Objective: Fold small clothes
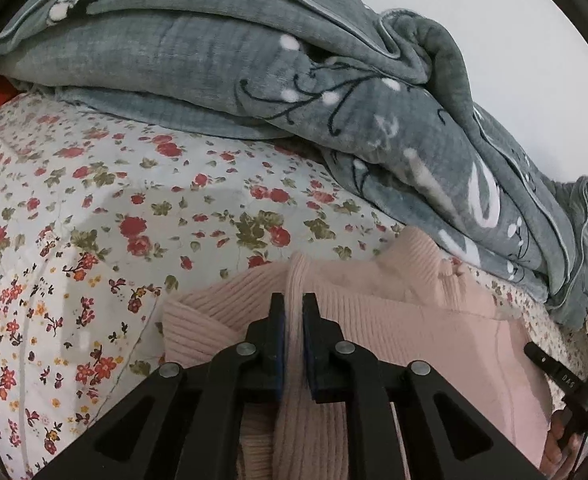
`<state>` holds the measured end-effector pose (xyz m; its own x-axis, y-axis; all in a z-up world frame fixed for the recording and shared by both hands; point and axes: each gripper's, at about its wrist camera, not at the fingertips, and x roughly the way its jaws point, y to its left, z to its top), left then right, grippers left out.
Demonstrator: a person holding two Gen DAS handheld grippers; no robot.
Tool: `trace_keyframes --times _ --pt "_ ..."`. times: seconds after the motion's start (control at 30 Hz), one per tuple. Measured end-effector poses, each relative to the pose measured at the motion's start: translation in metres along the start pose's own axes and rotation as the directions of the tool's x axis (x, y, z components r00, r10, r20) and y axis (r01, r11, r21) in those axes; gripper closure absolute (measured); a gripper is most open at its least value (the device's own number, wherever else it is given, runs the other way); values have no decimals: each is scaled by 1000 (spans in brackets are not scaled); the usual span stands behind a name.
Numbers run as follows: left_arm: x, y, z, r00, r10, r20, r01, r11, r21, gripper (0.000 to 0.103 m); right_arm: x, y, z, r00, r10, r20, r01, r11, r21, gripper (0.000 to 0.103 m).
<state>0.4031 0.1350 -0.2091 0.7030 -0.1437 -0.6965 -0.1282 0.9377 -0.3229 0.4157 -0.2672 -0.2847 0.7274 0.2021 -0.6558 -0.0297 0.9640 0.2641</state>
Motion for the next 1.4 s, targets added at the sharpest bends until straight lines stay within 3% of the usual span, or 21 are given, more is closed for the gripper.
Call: trace_keyframes --times 0.07,0.23,0.37,0.43,0.6,0.73,0.87,1.03,1.13,1.3,1.33,1.4 --pt "-1 -5 -1 1000 8 1 -8 999 33 84 0 -1 0 1000 17 0 -17 1000 4 92" --pt "-15 -15 -2 999 14 44 -18 996 82 63 -15 -2 -1 999 40 37 -41 999 18 70" --pt "-38 -28 -7 996 50 74 -60 989 132 53 -50 4 4 997 -7 74 8 1000 -16 58" --pt "-54 -38 -16 994 47 95 -62 984 169 48 -75 7 -1 996 13 84 -10 999 -44 46" --pt "-88 -47 -49 989 71 126 -92 981 169 36 -107 7 -35 998 15 65 -8 994 -108 38" --pt "-99 -44 -68 992 74 102 -87 988 128 34 -109 1 -63 996 58 69 -54 996 -65 36" --pt "-99 -34 -79 990 99 101 -110 988 110 32 -91 4 -64 999 33 -4 -33 997 -68 36" --pt "-77 0 -77 998 63 -3 -63 998 -21 32 -60 -4 -63 994 61 -93 -64 997 -30 36" --pt "-62 11 -77 997 35 -67 -39 998 -48 32 -48 -9 -58 992 88 -94 -87 996 22 36" --pt "-54 17 -73 998 6 -57 -9 999 -49 32 -41 -7 -57 990 100 -96 -99 995 21 36" --pt "-53 16 -72 999 10 -53 -13 999 -48 36 -39 -7 -57 989 107 -98 -105 994 24 36" --pt "-50 17 -70 999 -4 -46 1 998 -60 55 -39 -7 -58 988 118 -99 -116 993 24 41"
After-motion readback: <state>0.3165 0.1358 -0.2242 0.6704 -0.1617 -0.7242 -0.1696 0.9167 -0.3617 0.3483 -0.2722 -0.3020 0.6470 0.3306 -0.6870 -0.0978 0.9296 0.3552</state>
